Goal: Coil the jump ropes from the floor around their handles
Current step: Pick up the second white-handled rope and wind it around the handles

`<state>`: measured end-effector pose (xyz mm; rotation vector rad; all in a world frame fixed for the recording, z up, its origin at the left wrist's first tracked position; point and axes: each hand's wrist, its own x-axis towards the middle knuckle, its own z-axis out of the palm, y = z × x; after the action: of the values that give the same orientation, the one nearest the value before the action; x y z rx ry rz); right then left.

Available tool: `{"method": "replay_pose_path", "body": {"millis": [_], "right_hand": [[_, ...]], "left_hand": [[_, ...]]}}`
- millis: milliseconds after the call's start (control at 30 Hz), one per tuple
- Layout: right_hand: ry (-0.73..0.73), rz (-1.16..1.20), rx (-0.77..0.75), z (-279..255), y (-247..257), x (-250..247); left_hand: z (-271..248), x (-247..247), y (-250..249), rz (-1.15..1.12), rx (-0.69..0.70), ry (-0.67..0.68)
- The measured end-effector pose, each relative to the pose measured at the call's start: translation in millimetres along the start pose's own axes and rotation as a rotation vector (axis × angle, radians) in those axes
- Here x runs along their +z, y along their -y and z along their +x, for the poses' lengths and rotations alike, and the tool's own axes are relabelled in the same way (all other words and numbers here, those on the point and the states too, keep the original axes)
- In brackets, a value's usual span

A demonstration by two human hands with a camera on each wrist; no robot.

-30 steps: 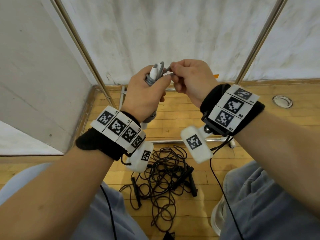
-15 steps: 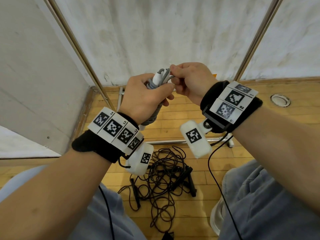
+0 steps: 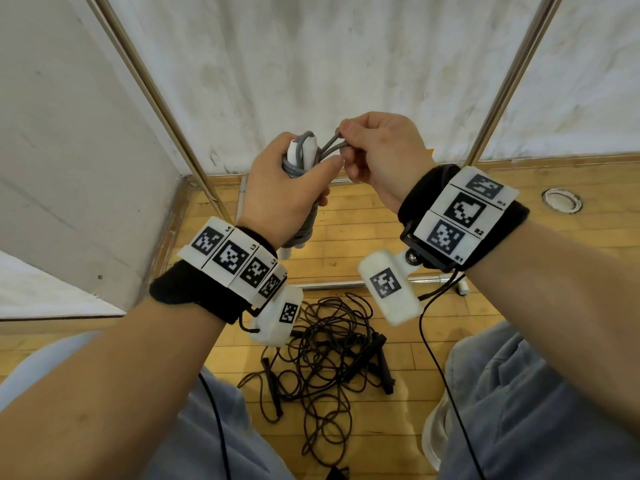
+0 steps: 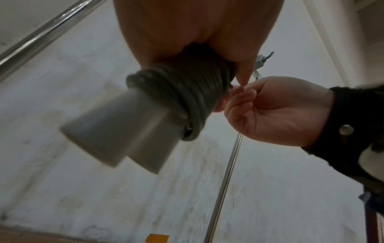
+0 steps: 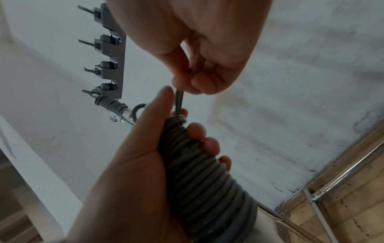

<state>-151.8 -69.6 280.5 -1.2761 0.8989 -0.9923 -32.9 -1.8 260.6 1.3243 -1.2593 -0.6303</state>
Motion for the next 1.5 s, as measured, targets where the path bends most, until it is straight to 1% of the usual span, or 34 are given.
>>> {"method": "replay_pose_path", "body": {"millis": [67,233,433,500,567,667,767,833,967,1100,1167,1267,1433,1500], "right_hand": [[-0.033,-0.044,-0.005,1.1,-1.3,-1.3],[-0.064,-0.088,0.045,5.8,-3.1,-5.0],[-0.068,-0.106,0.062,10.6,-0.6,-8.1],[-0.052,-0.102,0.05,11.4,-1.3,-7.8],[-0.004,-0.055,0.04,11.1,-2.5,-7.9],[0.055,0.029,0.016,6.8,-4.5,-6.7],[0.094,0.002,-0.041,1.0,-3.6,1.0],[0.092,-0.023,-0.086,-1.7,1.6,5.3],[0.066,-0.041,-0.182,-5.0,21.5,2.6],[0.053,-0.132,-0.277,-8.7,48.0,-0.5],[0.039,-0.173,-0.319,-8.8,64.5,-1.6],[0.006,-0.229,-0.401,-8.4,95.7,-1.8],[-0.039,-0.193,-0.479,-8.3,144.9,-2.2],[-0.028,-0.183,-0.509,-8.8,163.2,-3.0]], "left_hand": [[-0.1,1.0,-0.3,0.024,-0.029,-0.008],[-0.5,1.3,-0.8,0.051,-0.087,0.049],[-1.4,1.0,1.4,-0.012,-0.11,0.054],[-0.4,-1.3,2.7,-0.038,-0.11,0.055],[0.8,-4.7,3.7,-0.043,-0.097,0.045],[3.1,-7.8,4.3,0.005,-0.091,0.009],[5.8,-6.2,-0.9,0.011,-0.078,-0.038],[7.1,-3.5,-7.3,-0.006,-0.06,-0.06],[10.0,0.7,-22.7,-0.039,-0.034,-0.138],[17.8,1.7,-47.2,0.014,0.073,-0.197],[24.8,0.1,-63.0,0.062,0.129,-0.178],[37.9,-5.6,-91.4,0.128,0.164,-0.154],[63.7,-15.2,-144.3,0.23,0.184,-0.067],[73.6,-17.2,-165.0,0.233,0.196,-0.072]]}}
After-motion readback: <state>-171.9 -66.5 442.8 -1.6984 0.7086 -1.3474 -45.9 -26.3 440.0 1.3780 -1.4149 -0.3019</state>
